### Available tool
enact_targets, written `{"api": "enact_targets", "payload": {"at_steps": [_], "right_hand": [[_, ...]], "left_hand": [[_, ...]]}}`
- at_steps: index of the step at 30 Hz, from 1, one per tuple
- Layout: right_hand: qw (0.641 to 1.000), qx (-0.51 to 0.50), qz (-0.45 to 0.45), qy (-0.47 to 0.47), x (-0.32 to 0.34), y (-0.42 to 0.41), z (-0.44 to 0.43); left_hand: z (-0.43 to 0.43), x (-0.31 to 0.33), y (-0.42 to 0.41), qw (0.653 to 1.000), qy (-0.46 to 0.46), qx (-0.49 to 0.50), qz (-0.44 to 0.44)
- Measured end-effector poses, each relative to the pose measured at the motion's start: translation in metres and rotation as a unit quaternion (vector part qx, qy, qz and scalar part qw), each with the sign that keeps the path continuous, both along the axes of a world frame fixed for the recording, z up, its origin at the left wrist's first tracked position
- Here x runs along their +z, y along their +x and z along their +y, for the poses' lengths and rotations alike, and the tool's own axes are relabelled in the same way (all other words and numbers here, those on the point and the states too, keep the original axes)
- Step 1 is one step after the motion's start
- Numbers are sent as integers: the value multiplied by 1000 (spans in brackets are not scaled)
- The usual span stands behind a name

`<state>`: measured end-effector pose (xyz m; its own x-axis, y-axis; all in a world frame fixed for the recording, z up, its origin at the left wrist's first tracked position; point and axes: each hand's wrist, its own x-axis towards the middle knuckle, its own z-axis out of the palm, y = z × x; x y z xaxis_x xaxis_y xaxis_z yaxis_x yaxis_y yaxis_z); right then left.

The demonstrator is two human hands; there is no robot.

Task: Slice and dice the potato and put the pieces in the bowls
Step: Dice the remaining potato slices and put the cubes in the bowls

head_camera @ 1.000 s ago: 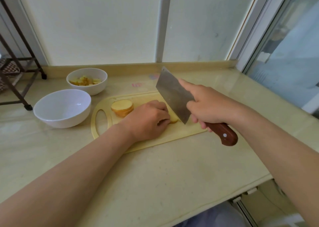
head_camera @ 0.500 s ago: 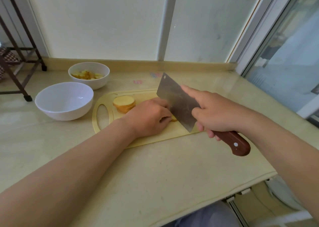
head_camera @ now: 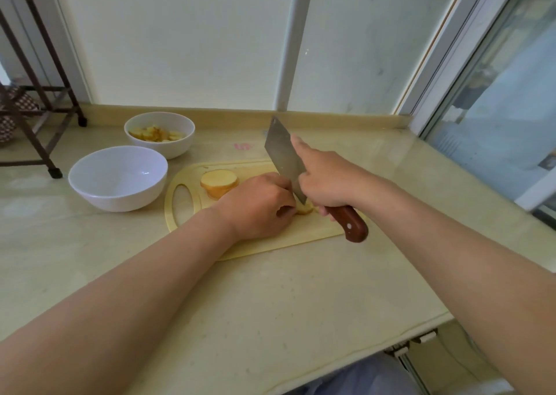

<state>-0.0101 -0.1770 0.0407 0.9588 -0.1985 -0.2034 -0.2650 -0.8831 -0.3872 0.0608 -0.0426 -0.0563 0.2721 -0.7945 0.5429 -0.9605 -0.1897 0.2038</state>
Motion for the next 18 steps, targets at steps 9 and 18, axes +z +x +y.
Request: {"api": "enact_targets", "payload": {"at_steps": [9, 18], "right_hand": [[999, -10, -12, 31, 3, -41, -8], [999, -10, -26, 30, 4, -53, -10]], "left_hand": [[-1, -1, 3, 1000, -1, 5, 2], [-1, -1, 2, 1000, -6, 7, 4]]}}
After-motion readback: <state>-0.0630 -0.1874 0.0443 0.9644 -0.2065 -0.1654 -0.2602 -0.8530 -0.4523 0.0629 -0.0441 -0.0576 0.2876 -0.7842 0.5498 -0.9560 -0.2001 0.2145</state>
